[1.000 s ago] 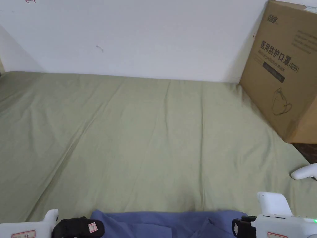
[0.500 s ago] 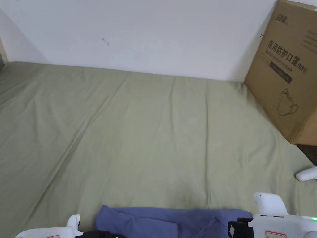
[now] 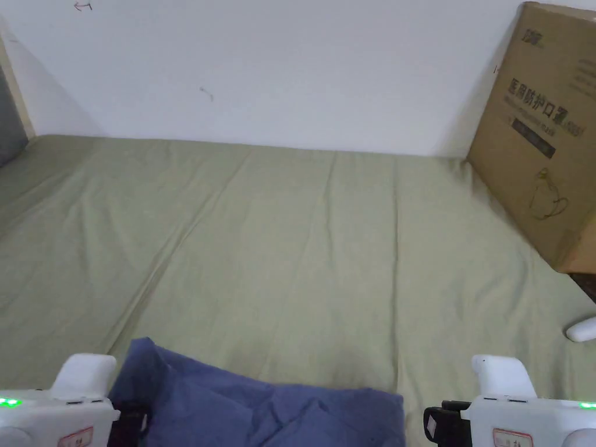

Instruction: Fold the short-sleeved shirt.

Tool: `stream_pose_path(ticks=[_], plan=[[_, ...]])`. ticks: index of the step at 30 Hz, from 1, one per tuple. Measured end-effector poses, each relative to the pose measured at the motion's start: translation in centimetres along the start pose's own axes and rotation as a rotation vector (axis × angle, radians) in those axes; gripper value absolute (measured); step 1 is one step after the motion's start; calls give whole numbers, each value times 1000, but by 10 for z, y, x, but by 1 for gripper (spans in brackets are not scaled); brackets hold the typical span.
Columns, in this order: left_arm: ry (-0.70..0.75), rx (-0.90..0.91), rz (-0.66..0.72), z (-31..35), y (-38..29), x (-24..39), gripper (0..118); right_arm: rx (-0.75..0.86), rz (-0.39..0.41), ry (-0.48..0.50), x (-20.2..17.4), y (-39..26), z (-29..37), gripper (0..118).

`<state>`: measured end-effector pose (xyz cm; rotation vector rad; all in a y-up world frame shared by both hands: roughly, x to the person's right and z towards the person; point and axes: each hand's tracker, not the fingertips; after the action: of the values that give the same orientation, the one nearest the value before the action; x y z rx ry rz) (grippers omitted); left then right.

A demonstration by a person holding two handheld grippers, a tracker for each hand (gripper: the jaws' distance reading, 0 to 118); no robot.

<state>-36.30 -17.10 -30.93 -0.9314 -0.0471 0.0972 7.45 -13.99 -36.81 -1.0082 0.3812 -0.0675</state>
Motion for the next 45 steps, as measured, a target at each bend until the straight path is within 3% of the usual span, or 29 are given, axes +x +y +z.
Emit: stream_pose_path(ticks=[5, 11, 15, 16, 17, 20, 21, 24, 26, 27, 28, 29, 30, 33, 40, 43, 45], plan=[[-13, -29, 53, 8, 8, 10, 11, 8, -25, 26, 6, -6, 3, 0], [-329, -101, 183, -19, 32, 90, 11, 23, -45, 34, 18, -12, 13, 0], [-449, -208, 181, -65, 41, 143, 13, 31, -59, 20, 27, -14, 24, 0], [-461, -236, 189, -76, 41, 154, 19, 32, -60, 16, 29, -15, 25, 0], [-476, -270, 201, -89, 41, 166, 39, 35, -64, 9, 33, -16, 27, 0], [-613, -334, 280, -117, 36, 183, 116, 39, -79, -10, 42, -19, 32, 0], [-671, -335, 299, -118, 36, 186, 118, 40, -84, -13, 46, -21, 34, 0], [-745, -258, 299, -103, 41, 183, 117, 48, -98, -20, 53, -22, 35, 0], [-696, -228, 247, -90, 47, 176, 114, 54, -105, -21, 56, -21, 33, 0], [-637, -218, 201, -82, 50, 174, 107, 55, -108, -20, 58, -21, 32, 0], [-612, -198, 160, -76, 51, 170, 89, 56, -113, -19, 57, -19, 33, 0], [-575, -173, 117, -69, 52, 166, 42, 56, -114, -16, 57, -19, 32, 0], [-538, -159, 79, -65, 52, 164, 6, 58, -116, -13, 57, -18, 31, 0], [-441, -154, 2, -63, 47, 168, 1, 65, -113, -6, 56, -17, 28, 0], [-554, -320, 19, -114, 21, 202, 1, 61, -106, 3, 51, -18, 29, 0], [-502, -385, -16, -144, 2, 222, 1, 49, -108, -7, 56, -20, 29, 0], [-591, -385, 66, -156, -2, 222, 1, 37, -115, -28, 62, -24, 28, 0]])
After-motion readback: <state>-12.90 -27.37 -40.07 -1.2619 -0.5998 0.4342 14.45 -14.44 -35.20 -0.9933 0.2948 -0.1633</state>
